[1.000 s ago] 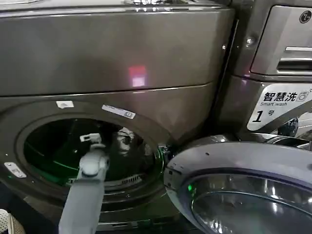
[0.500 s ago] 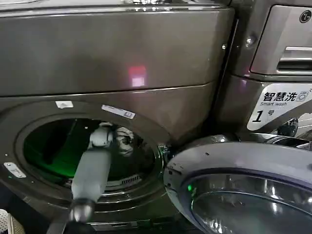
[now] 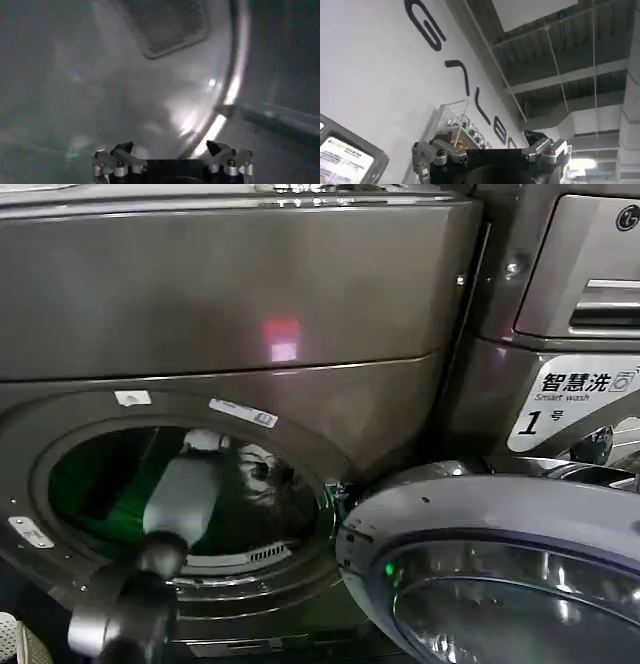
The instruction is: Grasp the clothes from the dryer.
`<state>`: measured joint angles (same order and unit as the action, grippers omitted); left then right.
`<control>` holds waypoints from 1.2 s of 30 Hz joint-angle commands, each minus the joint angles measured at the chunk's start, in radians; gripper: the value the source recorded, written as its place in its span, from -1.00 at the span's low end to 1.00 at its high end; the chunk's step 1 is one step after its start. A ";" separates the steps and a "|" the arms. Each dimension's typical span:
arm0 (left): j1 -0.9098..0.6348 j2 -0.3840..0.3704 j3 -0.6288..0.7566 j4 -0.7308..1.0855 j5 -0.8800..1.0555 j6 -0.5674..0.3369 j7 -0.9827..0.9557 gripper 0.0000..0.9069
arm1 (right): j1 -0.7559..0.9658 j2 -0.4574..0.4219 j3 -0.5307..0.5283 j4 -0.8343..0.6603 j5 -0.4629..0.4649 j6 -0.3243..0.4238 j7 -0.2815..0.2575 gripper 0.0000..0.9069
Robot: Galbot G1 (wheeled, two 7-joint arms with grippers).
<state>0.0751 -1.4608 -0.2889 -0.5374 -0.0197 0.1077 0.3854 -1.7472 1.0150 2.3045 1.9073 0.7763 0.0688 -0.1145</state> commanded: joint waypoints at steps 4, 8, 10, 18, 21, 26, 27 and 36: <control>-0.176 0.022 0.203 0.264 0.145 -0.126 0.470 1.00 | 0.004 -0.001 -0.012 -0.001 -0.019 0.007 -0.002 1.00; -0.189 0.035 0.269 0.292 0.193 -0.192 0.588 1.00 | 0.005 -0.001 -0.019 -0.003 -0.022 0.011 -0.003 1.00; -0.191 0.036 0.311 0.291 0.231 -0.199 0.623 1.00 | 0.008 -0.005 -0.022 -0.002 -0.024 0.011 -0.003 1.00; -0.217 0.037 0.411 0.296 0.481 -0.226 0.712 1.00 | 0.029 0.002 -0.051 -0.002 -0.045 0.015 -0.004 1.00; -0.216 0.043 0.430 0.291 0.515 -0.241 0.725 1.00 | 0.031 0.009 -0.055 0.003 -0.048 0.015 -0.004 1.00; -0.213 0.043 0.461 0.304 0.554 -0.253 0.746 1.00 | 0.032 0.018 -0.056 0.007 -0.050 0.015 -0.004 1.00; -0.211 0.044 0.472 0.305 0.563 -0.259 0.757 1.00 | 0.031 0.019 -0.056 0.008 -0.050 0.015 -0.004 1.00; -0.205 0.068 0.513 0.315 0.564 -0.313 0.794 1.00 | 0.034 0.019 -0.062 0.012 -0.052 0.013 -0.004 1.00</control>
<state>-0.1263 -1.3956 0.1967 -0.2295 0.5187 -0.1851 1.1547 -1.7141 1.0339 2.2440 1.9178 0.7241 0.0821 -0.1190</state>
